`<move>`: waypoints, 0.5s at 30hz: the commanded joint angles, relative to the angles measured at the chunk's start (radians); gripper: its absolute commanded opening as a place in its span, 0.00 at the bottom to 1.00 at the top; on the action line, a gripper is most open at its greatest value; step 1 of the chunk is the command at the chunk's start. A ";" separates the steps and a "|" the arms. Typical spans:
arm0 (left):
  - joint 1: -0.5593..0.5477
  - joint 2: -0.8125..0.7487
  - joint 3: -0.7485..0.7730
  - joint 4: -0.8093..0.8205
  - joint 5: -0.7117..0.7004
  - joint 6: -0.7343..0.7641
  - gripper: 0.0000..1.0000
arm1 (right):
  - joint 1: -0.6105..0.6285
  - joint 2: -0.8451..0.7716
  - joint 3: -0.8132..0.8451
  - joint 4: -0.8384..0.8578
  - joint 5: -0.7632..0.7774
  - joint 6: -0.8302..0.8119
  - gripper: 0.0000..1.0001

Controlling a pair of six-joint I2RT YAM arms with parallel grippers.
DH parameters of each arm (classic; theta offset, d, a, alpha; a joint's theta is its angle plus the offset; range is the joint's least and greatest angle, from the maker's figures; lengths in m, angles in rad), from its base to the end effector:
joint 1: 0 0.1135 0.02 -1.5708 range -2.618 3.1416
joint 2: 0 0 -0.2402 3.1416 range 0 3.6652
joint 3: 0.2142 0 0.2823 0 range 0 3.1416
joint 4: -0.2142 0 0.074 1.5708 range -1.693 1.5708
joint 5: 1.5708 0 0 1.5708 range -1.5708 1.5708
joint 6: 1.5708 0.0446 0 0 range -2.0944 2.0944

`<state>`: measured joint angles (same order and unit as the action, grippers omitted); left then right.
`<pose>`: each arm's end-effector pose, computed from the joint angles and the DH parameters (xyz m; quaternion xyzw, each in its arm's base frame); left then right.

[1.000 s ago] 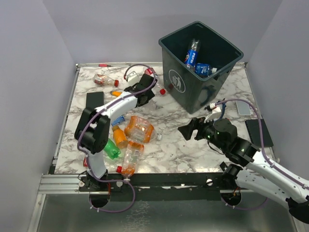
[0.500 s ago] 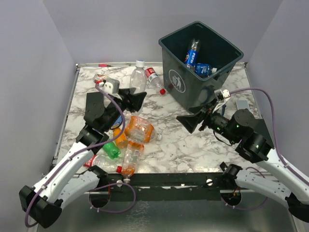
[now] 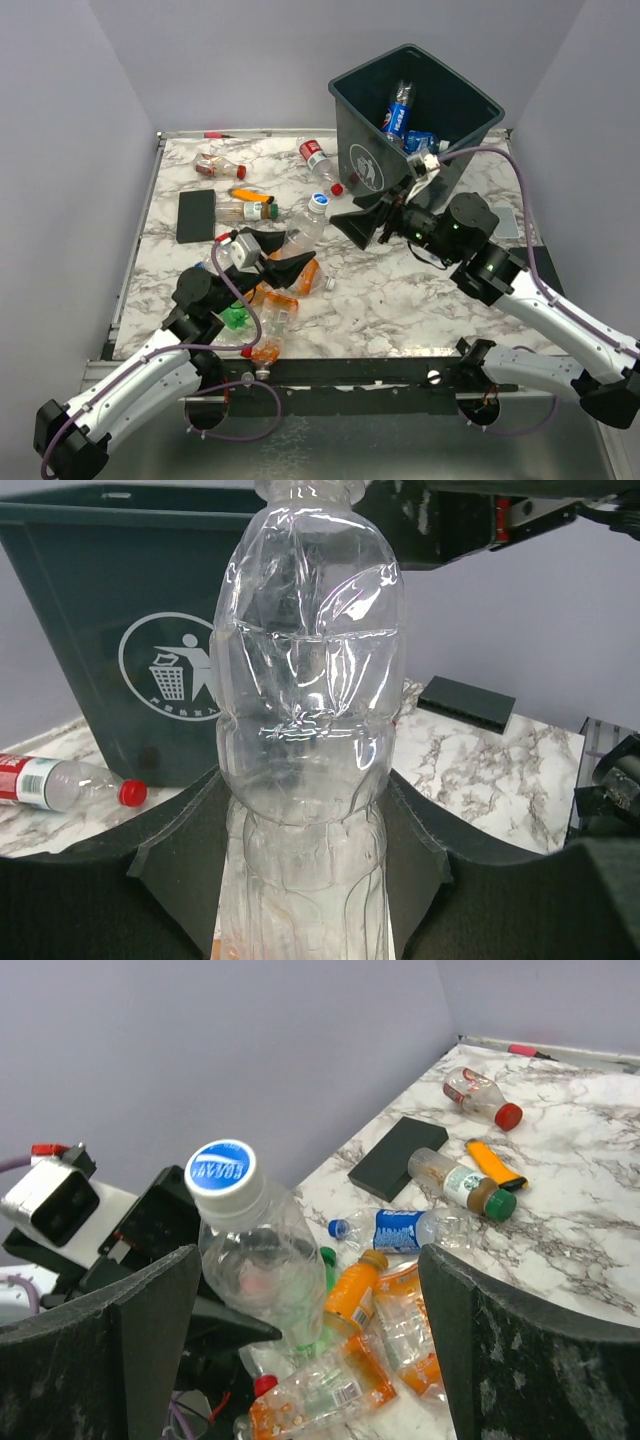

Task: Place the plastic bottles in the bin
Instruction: Pick up the plastic bottle at the center of the board, then place the plastic bottle in the trash bin.

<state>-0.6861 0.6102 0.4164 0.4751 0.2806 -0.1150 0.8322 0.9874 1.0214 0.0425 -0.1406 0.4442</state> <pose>0.1606 -0.1474 0.2893 0.2749 0.5395 -0.3860 0.6960 0.1833 0.2106 0.3924 -0.1812 0.6552 0.4743 0.5593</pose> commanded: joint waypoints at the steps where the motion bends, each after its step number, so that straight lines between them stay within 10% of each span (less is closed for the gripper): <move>1: -0.034 -0.037 -0.051 0.122 -0.085 0.031 0.40 | 0.005 0.062 0.071 0.084 -0.036 0.040 0.93; 15: -0.061 -0.033 -0.067 0.141 -0.139 0.025 0.36 | 0.005 0.197 0.160 0.086 -0.153 0.068 0.86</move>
<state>-0.7418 0.5781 0.3611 0.5823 0.1699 -0.1020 0.8322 1.1584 1.1454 0.1253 -0.2241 0.5072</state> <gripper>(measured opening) 0.563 0.862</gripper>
